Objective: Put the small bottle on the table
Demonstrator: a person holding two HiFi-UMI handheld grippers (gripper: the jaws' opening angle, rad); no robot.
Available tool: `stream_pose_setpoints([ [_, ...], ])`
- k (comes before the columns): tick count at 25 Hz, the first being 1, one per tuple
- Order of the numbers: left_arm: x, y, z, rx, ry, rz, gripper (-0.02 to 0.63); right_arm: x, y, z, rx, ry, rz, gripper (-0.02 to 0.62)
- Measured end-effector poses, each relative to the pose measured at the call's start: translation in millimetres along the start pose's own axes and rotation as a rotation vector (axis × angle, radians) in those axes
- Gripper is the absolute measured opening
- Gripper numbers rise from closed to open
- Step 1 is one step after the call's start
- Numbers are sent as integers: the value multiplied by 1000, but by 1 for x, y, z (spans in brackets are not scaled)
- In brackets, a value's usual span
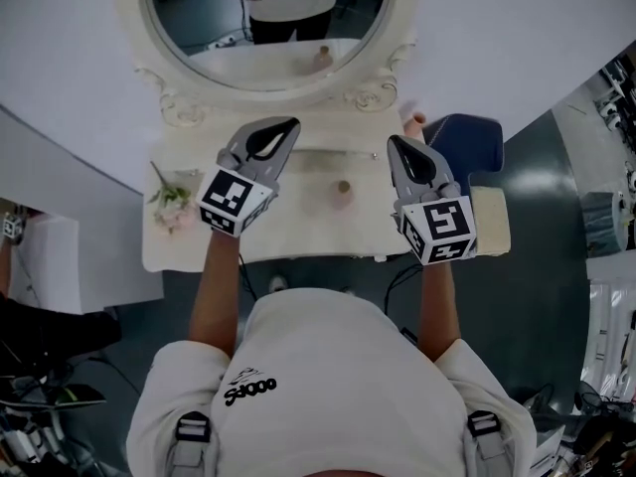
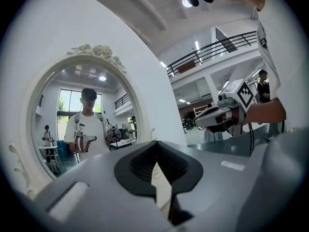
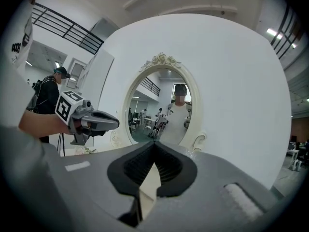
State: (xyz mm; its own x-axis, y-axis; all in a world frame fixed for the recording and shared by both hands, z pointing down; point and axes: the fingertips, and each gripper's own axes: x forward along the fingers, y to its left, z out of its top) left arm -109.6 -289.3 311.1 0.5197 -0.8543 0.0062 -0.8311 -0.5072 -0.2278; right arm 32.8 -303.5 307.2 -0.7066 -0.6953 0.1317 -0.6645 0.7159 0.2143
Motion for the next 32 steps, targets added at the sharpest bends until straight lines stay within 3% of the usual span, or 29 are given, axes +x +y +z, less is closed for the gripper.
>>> stream_pose_setpoints([
  [7,-5,6,24,1,-8,28,18,-4,4,28,-40,-42,3,2],
  [15,-2,3,37,70,-14,22,18,0,8,39,-76,-51,18,2],
  [32,-7,4,28,26,-3,14,18,1,12,33,-61,-34,16,2],
])
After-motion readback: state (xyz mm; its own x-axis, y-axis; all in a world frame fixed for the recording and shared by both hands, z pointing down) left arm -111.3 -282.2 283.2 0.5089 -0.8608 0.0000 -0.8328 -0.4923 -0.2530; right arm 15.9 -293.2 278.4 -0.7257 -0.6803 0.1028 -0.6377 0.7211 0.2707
